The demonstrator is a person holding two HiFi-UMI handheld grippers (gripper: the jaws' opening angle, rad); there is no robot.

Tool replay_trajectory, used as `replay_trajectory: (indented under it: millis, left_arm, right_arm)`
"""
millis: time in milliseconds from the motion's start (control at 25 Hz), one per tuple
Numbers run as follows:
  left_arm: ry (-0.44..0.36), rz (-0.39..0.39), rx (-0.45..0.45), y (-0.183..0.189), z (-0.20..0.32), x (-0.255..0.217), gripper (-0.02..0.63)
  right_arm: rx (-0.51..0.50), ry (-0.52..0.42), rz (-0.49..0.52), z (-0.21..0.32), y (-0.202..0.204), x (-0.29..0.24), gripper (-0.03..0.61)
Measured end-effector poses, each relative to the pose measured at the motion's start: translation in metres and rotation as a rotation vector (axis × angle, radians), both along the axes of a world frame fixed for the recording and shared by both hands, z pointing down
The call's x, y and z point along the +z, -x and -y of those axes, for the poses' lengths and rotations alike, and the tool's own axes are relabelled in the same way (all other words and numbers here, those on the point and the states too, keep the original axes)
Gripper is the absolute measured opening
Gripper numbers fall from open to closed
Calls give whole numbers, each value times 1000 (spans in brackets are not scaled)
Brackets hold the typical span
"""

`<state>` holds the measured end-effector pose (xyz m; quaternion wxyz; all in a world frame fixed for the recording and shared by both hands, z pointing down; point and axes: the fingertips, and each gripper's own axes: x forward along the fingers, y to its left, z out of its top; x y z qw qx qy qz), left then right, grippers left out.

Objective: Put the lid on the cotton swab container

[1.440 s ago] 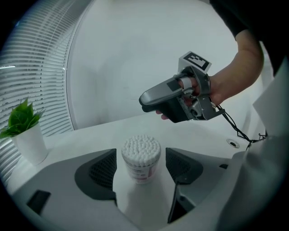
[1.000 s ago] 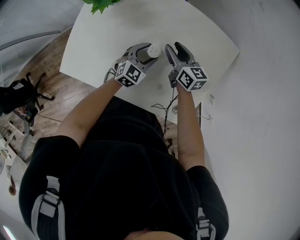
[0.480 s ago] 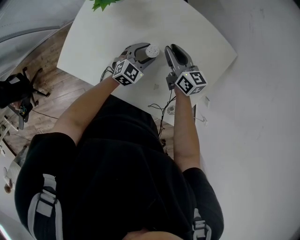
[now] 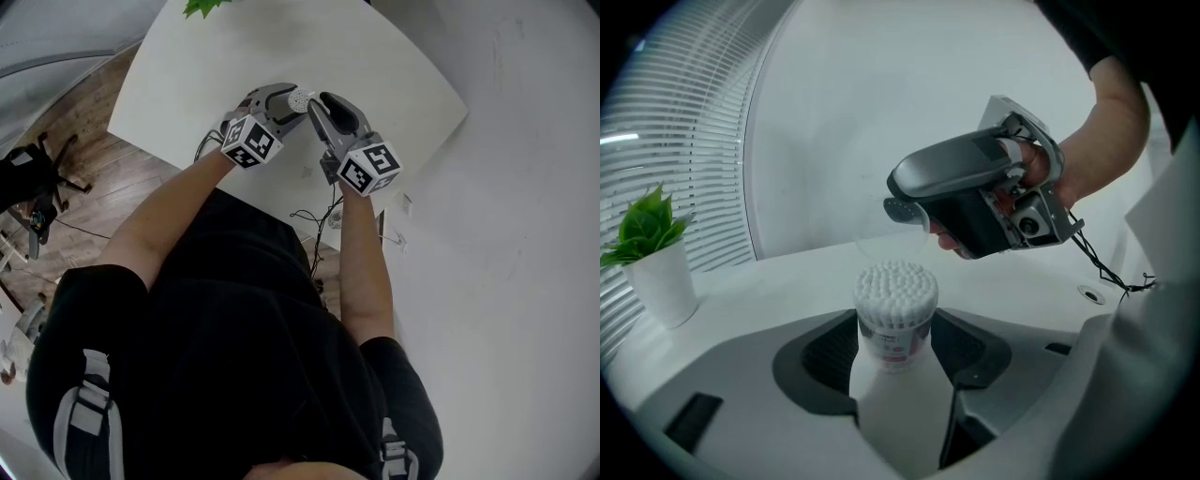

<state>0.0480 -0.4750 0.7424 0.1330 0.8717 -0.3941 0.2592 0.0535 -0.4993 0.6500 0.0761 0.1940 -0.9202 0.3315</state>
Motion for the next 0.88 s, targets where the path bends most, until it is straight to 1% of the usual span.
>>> replay_trajectory:
  millis: [120, 560, 880]
  left_arm:
    - [-1, -4, -5, 0, 0, 0, 250]
    - [-12, -10, -15, 0, 1, -1, 249]
    - [-15, -14, -19, 0, 1, -1, 249]
  right_arm:
    - [-25, -11, -16, -7, 6, 2, 125]
    - [-36, -7, -56, -15, 12, 12, 126]
    - [-56, -35, -157, -19, 20, 25, 121]
